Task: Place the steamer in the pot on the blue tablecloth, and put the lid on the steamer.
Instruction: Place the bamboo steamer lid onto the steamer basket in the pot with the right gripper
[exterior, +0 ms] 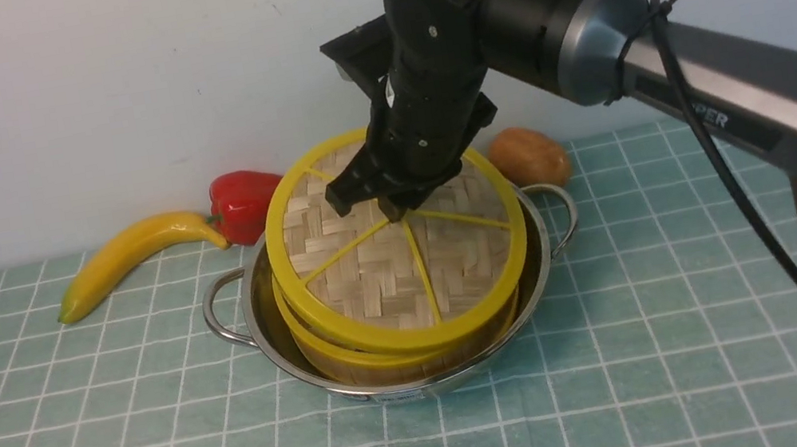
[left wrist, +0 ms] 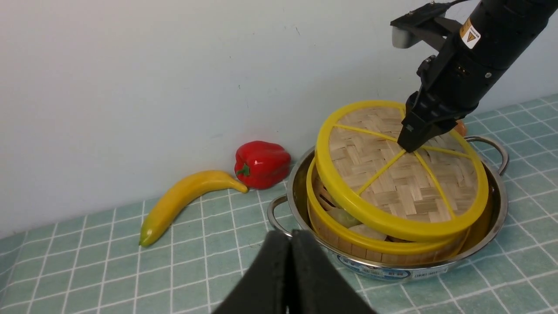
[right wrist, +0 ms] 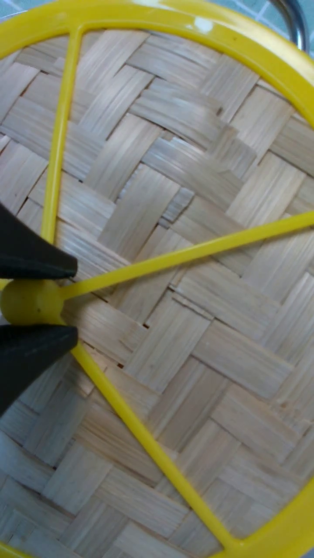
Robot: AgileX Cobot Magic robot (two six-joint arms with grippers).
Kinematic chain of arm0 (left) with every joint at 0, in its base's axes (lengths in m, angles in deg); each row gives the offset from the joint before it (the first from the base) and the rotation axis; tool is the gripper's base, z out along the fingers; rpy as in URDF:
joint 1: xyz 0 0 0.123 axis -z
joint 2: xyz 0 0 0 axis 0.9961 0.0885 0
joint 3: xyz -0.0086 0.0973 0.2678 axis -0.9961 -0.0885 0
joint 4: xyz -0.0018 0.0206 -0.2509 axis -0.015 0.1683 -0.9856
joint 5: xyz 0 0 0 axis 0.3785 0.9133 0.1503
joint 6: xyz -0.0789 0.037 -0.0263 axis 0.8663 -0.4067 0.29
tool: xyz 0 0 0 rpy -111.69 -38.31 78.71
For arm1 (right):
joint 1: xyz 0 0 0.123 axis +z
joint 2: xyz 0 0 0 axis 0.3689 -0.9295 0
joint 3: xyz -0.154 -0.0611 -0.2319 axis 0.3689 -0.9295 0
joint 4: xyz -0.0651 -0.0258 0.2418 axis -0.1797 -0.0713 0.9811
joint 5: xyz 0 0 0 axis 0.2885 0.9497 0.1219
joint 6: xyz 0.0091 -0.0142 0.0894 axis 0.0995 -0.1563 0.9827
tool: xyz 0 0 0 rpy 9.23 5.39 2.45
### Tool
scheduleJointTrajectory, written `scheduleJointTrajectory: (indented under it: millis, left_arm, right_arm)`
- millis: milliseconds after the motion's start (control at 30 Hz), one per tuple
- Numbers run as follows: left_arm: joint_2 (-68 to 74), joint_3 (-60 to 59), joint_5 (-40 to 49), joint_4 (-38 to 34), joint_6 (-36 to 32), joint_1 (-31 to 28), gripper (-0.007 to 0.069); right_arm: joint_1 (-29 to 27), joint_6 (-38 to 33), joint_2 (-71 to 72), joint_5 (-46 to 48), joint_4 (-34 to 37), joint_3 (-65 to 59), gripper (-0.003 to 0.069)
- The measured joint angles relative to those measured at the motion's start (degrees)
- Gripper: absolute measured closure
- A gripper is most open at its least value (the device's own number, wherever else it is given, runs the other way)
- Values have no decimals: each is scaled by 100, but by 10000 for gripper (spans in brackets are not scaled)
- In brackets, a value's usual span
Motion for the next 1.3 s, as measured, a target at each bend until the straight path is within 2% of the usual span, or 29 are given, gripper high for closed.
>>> scheduleJointTrajectory:
  millis: [300, 767, 1033, 1300]
  left_arm:
    - [0, -7, 0, 0, 0, 0, 633]
    - [0, -7, 0, 0, 0, 0, 633]
    - [0, -111, 20, 0, 0, 0, 632]
    - [0, -111, 25, 0, 0, 0, 632]
  right_arm:
    - [0, -155, -47, 0, 258, 0, 512]
    - [0, -271, -49, 7, 201, 15, 512]
    - [0, -234, -45, -10, 349, 690, 512]
    - [0, -167, -174, -6, 343, 742, 512]
